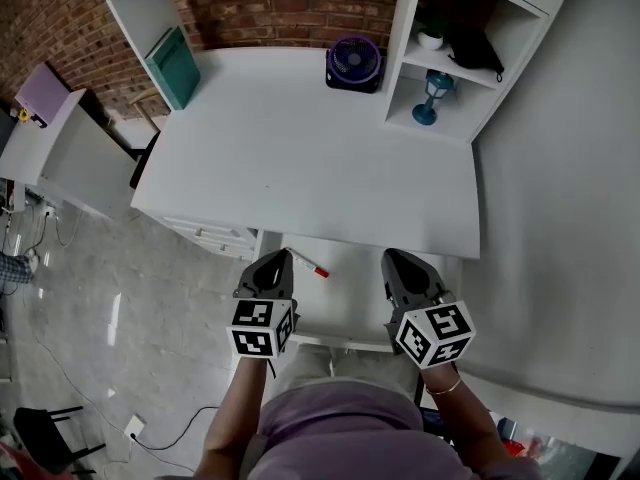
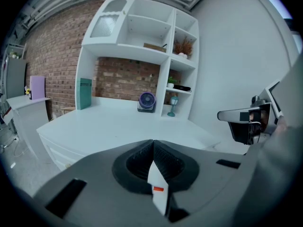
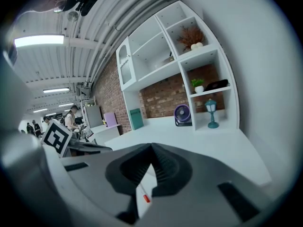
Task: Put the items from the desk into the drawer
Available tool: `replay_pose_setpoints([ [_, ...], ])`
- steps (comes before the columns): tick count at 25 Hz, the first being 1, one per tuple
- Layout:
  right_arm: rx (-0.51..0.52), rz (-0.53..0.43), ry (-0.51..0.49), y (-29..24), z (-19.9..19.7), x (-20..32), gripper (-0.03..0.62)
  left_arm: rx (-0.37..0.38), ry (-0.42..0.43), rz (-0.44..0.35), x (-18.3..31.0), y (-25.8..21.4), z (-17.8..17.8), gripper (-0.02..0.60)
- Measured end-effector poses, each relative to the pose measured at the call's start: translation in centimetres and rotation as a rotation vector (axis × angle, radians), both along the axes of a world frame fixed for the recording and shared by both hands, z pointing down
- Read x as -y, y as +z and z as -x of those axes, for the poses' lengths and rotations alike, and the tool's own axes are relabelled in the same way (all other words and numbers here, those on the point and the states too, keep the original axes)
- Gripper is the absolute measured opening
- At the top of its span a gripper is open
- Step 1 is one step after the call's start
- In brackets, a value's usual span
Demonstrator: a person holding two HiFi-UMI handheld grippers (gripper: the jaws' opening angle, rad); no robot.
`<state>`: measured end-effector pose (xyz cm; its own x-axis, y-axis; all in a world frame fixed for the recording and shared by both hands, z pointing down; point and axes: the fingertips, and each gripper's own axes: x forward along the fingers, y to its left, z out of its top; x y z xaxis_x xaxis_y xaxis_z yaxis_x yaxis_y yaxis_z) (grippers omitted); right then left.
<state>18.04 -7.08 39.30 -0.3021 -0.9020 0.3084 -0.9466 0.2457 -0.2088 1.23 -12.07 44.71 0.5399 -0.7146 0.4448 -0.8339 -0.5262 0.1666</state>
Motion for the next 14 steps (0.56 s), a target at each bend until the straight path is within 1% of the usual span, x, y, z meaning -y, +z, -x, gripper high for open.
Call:
replay_pose_setpoints([
  [8, 0.003, 0.006, 0.011, 0.52, -0.47, 0.3, 0.003, -0.003, 0.0, -0.002, 0.36, 0.1, -0.24, -0.001],
  [14, 0.007, 0.019, 0.003, 0.54, 0.14, 0.18, 0.003, -0.004, -0.015, 0.02, 0.08, 0.53, 0.67, -0.002],
])
